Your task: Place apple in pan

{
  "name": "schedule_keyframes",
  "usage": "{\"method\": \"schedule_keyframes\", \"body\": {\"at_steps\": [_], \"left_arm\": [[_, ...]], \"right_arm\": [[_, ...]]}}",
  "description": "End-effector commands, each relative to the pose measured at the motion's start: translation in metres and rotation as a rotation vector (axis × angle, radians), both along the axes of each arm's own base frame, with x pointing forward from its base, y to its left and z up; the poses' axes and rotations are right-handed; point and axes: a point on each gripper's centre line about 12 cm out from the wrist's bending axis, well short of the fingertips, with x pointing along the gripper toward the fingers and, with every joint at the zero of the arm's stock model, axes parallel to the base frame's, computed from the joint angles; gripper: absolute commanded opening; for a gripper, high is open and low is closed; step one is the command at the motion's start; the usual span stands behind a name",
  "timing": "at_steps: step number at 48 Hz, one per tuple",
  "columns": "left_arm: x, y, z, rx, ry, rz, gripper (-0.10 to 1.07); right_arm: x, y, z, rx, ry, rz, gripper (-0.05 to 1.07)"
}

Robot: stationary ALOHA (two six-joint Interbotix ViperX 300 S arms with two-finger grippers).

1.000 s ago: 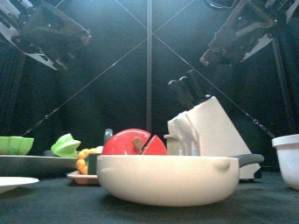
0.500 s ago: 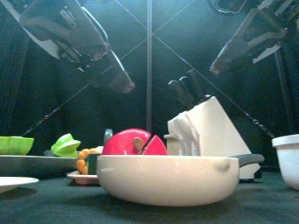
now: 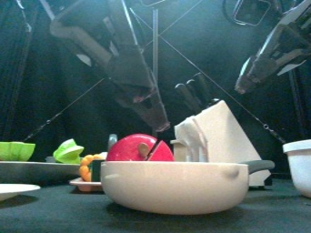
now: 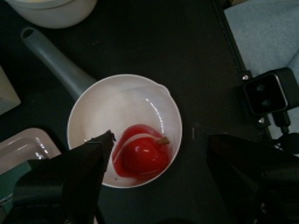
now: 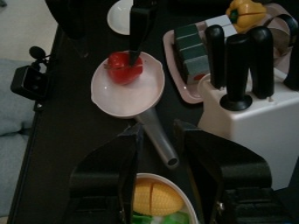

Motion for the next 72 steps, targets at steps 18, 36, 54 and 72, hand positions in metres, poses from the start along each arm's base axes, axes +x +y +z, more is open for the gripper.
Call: {"method": "schedule_keyframes", "body": {"at_steps": [18, 36, 54, 72], "left_arm": [[0.026, -0.004, 0.011, 0.108, 0.142, -0.005, 1.04], [0.022, 0.007, -0.005, 0.140, 0.181, 0.002, 1.04], [0.021, 0.006, -0.020, 0.132, 0.205, 0.008, 1.04], [0.020, 0.008, -0.022, 0.129, 0.213, 0.013, 1.00]], "right_arm": [[-0.009, 0.002, 0.009, 0.034, -0.028, 0.006, 0.74], [-0.009, 0.002, 0.008, 0.033, -0.027, 0.006, 0.74], [-0.007, 0.002, 0.007, 0.037, -0.019, -0.001, 0.74], [-0.006, 0.001, 0.007, 0.038, -0.021, -0.006, 0.74]]}}
